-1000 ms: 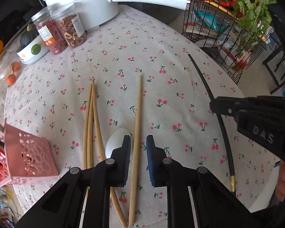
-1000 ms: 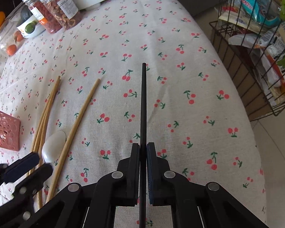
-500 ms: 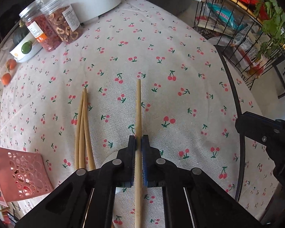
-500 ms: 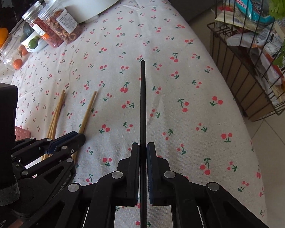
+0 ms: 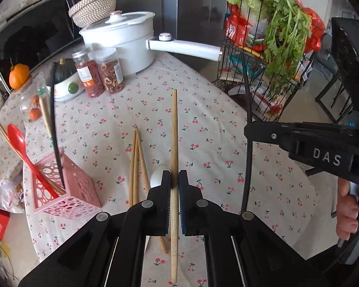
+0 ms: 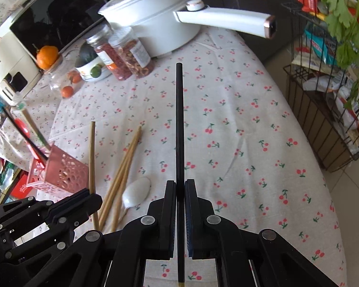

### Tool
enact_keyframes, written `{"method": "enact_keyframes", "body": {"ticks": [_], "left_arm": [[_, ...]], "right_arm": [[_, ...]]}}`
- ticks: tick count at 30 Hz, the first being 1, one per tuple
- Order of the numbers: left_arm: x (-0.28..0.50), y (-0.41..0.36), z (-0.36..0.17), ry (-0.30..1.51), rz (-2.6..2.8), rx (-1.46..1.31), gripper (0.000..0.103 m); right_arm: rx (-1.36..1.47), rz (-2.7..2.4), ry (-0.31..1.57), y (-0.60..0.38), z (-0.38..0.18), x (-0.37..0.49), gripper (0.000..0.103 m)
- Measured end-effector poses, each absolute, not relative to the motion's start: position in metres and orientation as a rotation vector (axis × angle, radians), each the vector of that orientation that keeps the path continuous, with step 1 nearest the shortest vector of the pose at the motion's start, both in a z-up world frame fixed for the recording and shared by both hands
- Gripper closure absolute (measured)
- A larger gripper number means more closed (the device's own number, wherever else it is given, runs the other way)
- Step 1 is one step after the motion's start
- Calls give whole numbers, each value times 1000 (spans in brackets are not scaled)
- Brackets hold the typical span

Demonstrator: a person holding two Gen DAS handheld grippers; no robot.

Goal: Organize utensils
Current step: 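Lift the black chopstick with the right tool while the left tool grasps and lifts a wooden chopstick, then lower both held chopsticks into the pink basket and open both tools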

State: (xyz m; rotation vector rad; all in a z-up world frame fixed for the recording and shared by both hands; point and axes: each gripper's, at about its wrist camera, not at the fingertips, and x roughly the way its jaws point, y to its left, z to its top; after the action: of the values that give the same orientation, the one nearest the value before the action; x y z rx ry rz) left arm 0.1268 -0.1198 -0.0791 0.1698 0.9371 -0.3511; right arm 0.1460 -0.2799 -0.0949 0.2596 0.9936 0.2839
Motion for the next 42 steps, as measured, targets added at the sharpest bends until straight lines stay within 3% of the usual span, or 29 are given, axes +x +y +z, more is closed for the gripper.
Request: {"method": "enact_keyframes", "body": {"ticks": [9, 20, 31, 42], "left_arm": [[73, -48, -19, 722, -345, 35, 97], [63, 36, 34, 432, -219, -140, 97], [95, 67, 11, 209, -76, -171, 97], [136, 61, -30, 256, 15, -113, 97]], "right_arm": [[176, 365, 796, -248, -43, 116, 98], [134, 453, 675, -212, 2, 100, 98], [139, 547, 631, -166, 15, 96, 98], [190, 558, 636, -146, 8, 112, 98]]}}
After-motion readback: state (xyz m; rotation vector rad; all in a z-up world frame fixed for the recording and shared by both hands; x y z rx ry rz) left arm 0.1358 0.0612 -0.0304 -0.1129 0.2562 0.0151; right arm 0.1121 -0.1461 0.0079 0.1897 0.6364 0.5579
